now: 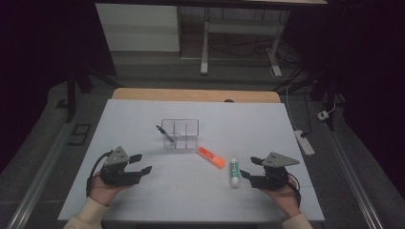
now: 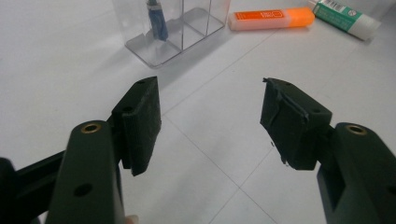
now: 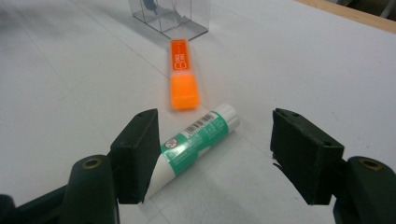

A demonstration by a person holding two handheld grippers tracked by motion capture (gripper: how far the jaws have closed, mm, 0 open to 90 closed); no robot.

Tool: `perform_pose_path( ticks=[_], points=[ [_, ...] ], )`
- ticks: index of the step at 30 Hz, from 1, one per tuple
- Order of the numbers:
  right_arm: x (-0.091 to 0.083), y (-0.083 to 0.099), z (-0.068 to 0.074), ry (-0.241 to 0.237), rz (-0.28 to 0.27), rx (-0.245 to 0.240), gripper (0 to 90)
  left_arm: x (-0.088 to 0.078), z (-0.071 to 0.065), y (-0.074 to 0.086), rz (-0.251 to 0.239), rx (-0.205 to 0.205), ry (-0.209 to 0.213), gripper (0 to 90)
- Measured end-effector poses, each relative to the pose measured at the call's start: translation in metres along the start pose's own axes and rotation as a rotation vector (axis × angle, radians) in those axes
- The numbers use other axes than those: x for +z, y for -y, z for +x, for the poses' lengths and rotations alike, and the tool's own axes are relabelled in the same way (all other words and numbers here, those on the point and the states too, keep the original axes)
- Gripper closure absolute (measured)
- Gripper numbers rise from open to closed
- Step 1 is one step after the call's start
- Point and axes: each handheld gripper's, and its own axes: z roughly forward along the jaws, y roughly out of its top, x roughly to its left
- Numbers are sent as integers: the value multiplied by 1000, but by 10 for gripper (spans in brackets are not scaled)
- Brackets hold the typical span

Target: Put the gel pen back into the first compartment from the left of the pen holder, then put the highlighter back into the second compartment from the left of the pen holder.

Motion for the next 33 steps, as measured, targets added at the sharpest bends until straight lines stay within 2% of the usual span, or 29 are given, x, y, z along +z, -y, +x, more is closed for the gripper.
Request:
perform_pose_path(
  ticks=[11,15,18,33],
  points=[
    [4,-10,3,-11,-4,-14,323,4,0,1,14,5,-2,366],
    [8,-17,5,-21,2,-25,324,5,1,3,13,-7,-4,362],
    [14,-22,7,-29,18,-27,324,7,1,3,27,-6,1,361],
    [42,-50,8,-64,90,-49,326,8,1,4,29,-1,0,359]
  ],
)
